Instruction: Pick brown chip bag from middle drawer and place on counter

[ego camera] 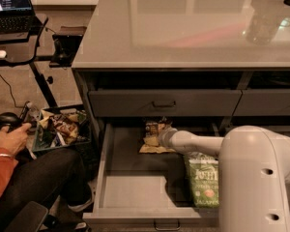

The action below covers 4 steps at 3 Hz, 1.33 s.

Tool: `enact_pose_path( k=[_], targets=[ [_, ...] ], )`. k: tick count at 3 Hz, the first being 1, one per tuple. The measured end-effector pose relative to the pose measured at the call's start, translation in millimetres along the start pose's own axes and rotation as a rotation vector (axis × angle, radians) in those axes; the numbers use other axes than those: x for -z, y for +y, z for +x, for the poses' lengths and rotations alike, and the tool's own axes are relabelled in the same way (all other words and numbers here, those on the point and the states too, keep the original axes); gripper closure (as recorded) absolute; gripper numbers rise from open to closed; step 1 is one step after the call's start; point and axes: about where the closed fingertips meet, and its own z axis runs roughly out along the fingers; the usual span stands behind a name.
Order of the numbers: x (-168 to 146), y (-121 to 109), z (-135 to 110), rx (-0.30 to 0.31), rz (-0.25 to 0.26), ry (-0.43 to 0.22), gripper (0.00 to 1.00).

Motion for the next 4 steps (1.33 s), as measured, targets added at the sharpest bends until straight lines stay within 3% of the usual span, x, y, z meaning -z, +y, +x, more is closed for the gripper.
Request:
enact_pose_path(
  k=[2,3,4],
  targets=[
    [0.0,0.1,0.0,0.0,0.0,0.0,0.89],
    [-0.1,0.1,0.0,0.0,0.0,0.0,1.0],
    [0.1,0.1,-0.1,0.0,0.0,0.0,1.0]
  ],
)
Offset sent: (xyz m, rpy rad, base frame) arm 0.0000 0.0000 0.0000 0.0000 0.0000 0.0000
